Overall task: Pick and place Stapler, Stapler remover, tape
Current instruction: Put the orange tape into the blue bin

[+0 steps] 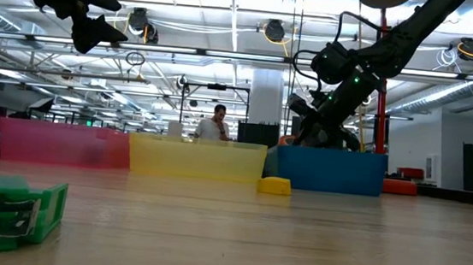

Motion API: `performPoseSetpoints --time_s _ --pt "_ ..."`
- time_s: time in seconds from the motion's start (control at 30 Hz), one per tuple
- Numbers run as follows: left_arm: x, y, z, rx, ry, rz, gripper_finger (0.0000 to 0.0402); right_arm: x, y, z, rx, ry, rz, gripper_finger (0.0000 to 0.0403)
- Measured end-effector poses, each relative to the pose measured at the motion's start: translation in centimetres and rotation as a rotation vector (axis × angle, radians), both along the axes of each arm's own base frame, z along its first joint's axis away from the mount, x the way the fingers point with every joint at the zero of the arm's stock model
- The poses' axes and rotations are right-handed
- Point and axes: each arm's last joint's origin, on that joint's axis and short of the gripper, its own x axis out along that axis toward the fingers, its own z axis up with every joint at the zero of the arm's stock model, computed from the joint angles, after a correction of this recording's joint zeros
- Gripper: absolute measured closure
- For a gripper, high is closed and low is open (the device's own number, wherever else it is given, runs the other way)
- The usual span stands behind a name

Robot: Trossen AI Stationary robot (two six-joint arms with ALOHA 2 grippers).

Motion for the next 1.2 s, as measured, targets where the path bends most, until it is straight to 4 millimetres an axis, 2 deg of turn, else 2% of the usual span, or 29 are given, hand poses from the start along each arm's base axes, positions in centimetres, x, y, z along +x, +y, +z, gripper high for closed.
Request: performPoseSetpoints --time_s 0.53,1.2 --pt "0.0 0.0 0.01 -0.002 -0.001 -0.001 0.0128 0.18 -0.16 0.27 -0.031 -0.019 0.012 0.0223" --pt "0.31 -0.77 0.2 -0.023 -0.018 -0.04 0.0128 0.61 0.31 0.33 -0.015 -0.043 0.057 0.025"
